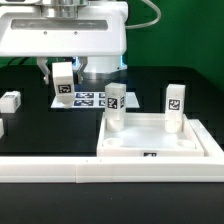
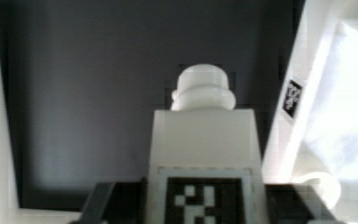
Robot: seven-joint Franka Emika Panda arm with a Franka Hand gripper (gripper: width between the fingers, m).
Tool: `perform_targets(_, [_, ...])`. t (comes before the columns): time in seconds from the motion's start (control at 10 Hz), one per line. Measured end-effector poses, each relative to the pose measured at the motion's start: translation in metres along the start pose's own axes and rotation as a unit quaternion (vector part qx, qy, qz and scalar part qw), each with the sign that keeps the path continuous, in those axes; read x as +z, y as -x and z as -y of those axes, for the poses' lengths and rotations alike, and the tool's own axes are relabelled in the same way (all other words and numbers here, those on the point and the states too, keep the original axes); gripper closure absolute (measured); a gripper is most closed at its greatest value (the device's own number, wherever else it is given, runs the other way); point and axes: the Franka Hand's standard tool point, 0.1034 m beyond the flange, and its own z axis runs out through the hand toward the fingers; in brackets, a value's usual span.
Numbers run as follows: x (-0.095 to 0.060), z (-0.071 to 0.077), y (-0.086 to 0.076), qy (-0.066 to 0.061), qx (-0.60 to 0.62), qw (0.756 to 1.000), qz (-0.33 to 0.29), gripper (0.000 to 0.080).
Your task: Assemble square table
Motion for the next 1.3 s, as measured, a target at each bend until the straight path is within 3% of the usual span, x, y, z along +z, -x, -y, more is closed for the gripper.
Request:
perform_targets(0.4, [-0.010,0.035,-0.024,-0.009,-0.008,1.000,-0.017,0.0514])
perform_targets(0.5, [-0.008,0.032,-0.021,-0.008,-0.009,1.000,-0.016,0.0514])
perform_targets(0.7, [-0.008,0.022,-0.028,0.016,-0.011,0.996,-0.088,0.0514])
perform_targets(0.9, [-0.003,0.025,-0.022,0.026,-0.014,0.992,-0.119,0.0514])
perform_targets(1.3, [-0.004,0.075,-0.047,0.003,0.001,0.991,-0.133,0.0514])
